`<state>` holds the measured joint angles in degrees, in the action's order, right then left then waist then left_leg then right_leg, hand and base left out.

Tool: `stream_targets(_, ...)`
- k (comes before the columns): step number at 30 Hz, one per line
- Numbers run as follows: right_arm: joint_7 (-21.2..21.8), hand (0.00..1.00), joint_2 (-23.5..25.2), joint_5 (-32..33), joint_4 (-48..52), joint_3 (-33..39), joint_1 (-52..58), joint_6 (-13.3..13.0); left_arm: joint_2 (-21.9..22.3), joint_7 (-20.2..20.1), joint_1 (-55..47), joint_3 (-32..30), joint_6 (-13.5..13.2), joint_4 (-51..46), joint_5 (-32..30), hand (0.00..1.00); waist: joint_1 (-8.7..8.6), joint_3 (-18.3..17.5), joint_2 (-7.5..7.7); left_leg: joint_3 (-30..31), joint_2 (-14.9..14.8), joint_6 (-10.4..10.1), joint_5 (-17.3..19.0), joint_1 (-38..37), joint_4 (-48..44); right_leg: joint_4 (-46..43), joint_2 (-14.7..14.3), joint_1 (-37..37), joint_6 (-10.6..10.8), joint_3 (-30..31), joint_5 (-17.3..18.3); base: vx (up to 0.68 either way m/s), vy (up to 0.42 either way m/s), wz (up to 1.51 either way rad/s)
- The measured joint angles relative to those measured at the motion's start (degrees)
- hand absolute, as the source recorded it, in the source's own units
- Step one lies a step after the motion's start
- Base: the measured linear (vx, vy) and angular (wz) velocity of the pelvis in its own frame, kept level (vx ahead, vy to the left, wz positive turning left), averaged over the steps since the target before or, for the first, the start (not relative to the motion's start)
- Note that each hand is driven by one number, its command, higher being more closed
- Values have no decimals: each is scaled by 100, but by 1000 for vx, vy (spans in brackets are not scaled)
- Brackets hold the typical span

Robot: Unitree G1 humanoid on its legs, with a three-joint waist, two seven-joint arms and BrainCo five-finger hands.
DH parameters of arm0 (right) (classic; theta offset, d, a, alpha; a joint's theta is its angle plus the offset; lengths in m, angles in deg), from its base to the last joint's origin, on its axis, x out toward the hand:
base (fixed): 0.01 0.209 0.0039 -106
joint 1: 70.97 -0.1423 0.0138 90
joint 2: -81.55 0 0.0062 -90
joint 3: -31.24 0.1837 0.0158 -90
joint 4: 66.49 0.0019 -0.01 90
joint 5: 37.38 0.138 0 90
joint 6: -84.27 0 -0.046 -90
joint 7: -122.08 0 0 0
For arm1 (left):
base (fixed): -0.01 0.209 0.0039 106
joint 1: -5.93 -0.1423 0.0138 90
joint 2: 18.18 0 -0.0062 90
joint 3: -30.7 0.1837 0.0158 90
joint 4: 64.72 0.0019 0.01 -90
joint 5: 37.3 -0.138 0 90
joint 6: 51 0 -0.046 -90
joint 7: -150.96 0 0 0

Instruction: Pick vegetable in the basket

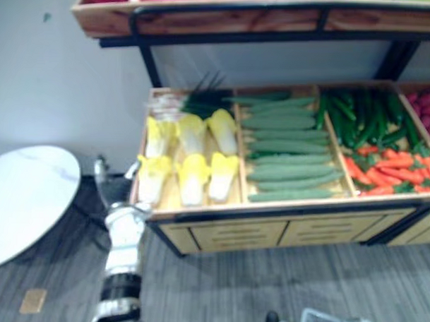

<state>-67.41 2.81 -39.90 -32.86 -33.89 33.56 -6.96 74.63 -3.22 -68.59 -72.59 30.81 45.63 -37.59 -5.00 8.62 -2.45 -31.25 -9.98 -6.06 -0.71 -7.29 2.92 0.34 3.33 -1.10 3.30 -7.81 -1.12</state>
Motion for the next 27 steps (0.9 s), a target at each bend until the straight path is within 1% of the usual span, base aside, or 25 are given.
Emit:
stream_targets(2,-7,100,-47,-2,42,-63,-79,-2,18,2,129,3,48,101,-125,0,-92,119,-23,5,19,19,-15,19,0,49,13,2,28,0,-35,-57,3,-1)
stream_targets(3,-4,100,-103,-25,47,-74,-196,-16,34,10,226,0,139,176,-253,0,-119,235,-54,-5,30,25,-19,57,-6,66,30,45,29,44,-72,-83,6,-7)
stream_targets(5,-15,100,-171,-156,49,-72,-355,-33,119,21,475,6,214,262,-332,0,-128,345,-97,-38,47,42,-38,252,-13,70,56,247,38,84,-153,-81,5,-12)
stream_targets(6,-18,100,-204,-193,56,-74,-498,-35,120,34,701,-1,265,348,-332,0,-123,483,-87,-92,60,88,-83,341,-15,113,62,330,21,137,-255,-48,2,-16)
stream_targets(7,-17,100,-215,-197,76,-76,-563,-33,118,43,808,-6,287,396,-333,0,-117,549,-75,-114,64,106,-97,389,-21,139,62,373,18,160,-294,-55,0,-15)
stream_targets(8,-25,100,-217,-206,146,-94,-673,-28,115,68,1042,-5,358,541,-352,0,-121,709,-64,-116,72,125,-125,446,-41,164,71,415,21,184,-376,-70,1,-9)
stream_targets(9,-41,100,-219,-205,165,-166,-757,-34,114,99,1241,-8,400,723,-462,0,-140,822,-37,-126,73,128,-127,514,-72,154,76,492,23,206,-388,-87,-5,-6)
stream_targets(13,-153,100,-209,-205,232,-302,-977,-65,72,160,1540,-15,563,968,-504,0,-226,1023,10,-145,72,152,-144,765,-110,152,86,729,14,220,-420,-22,-4,-2)
stream_targets(14,-171,100,-209,-204,292,-310,-1005,-65,59,196,1637,-17,610,1053,-503,0,-228,1083,8,-152,68,154,-146,815,-117,135,86,786,13,226,-422,0,0,0)
stream_targets(17,-219,100,-208,-194,437,-387,-1068,-70,-52,263,1986,-49,631,1416,-501,0,-215,1345,20,-183,45,155,-149,836,-136,82,72,840,0,234,-449,0,-5,-4)
stream_targets(19,-261,100,-213,-190,557,-473,-1112,-73,-112,270,2171,-65,639,1499,-501,0,-190,1371,16,-271,37,161,-155,1014,-161,14,77,1067,-6,285,-445,-7,-3,-11)
stream_targets(20,-262,100,-207,-188,670,-509,-1126,-81,-111,271,2352,-63,642,1562,-500,0,-122,1484,10,-286,37,173,-164,1037,-170,-54,81,1127,-7,308,-443,6,3,-7)
stream_targets(21,-266,100,-203,-188,690,-512,-1137,-82,-110,270,2428,-60,646,1618,-501,0,-103,1520,16,-299,37,173,-164,1042,-169,-66,81,1147,-8,318,-442,-4,6,-11)
stream_targets(25,-364,100,-197,-185,894,-580,-1260,-86,-110,269,2726,-64,766,2022,-501,0,-82,1603,44,-456,33,173,-164,1213,-199,-190,91,1428,-15,407,-433,-14,9,-13)
stream_targets(27,-418,100,-202,-177,1005,-722,-1345,-98,-110,262,2860,-71,839,2284,-501,0,-35,1678,90,-581,31,176,-167,1302,-211,-309,91,1629,-25,508,-423,-21,8,-19)
